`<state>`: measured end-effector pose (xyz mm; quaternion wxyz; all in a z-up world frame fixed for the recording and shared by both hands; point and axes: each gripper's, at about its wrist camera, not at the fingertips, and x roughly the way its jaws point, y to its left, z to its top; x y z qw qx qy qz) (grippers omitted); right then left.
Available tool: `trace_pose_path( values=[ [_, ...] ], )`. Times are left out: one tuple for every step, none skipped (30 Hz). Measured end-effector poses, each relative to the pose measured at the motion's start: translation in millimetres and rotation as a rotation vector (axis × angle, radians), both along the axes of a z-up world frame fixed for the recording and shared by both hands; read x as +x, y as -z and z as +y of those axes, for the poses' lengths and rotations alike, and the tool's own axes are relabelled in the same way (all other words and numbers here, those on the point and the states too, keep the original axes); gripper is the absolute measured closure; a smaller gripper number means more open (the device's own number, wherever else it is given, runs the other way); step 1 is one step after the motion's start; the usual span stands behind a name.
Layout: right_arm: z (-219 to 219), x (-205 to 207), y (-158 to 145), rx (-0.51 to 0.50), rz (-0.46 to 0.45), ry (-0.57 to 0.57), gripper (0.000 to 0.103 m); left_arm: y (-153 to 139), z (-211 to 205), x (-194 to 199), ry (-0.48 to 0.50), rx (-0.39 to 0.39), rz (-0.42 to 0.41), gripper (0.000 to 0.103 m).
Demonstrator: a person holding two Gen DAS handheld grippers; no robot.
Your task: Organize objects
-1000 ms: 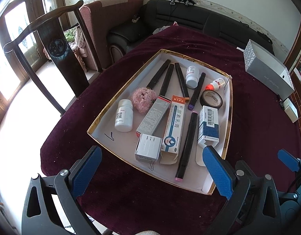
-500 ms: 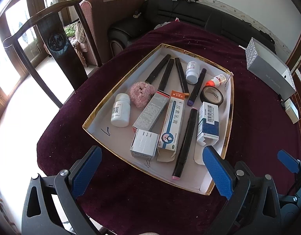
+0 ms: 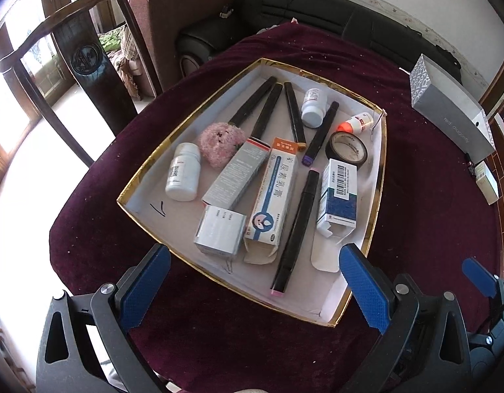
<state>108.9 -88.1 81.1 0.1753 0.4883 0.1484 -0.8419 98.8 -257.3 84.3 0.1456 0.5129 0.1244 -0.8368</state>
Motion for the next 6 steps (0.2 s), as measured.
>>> trace_pose_path(
  values=[
    [2.1, -0.3, 0.2, 0.000, -0.001, 0.004, 0.000, 0.0, 1.3, -1.0, 0.003, -0.002, -0.001, 0.002],
    [3.5, -0.4, 0.2, -0.001, 0.000, 0.007, 0.000, 0.0, 2.5, -1.6, 0.004, -0.006, -0.001, 0.002],
    [5.2, -0.7, 0.0, -0.003, -0.001, 0.009, 0.000, -0.3, 4.5, -2.2, 0.008, -0.007, 0.000, 0.002],
    [6.3, -1.0, 0.3, -0.003, -0.001, 0.011, 0.000, -0.7, 6.1, -2.3, 0.010, -0.008, 0.002, 0.002],
    [7.2, -1.1, 0.3, -0.003, -0.002, 0.013, 0.000, -0.9, 7.4, -2.7, 0.012, -0.012, 0.003, 0.002],
    [7.5, -1.0, 0.2, -0.004, -0.003, 0.013, 0.000, -1.4, 9.1, -3.3, 0.013, -0.018, 0.002, 0.002]
  ],
)
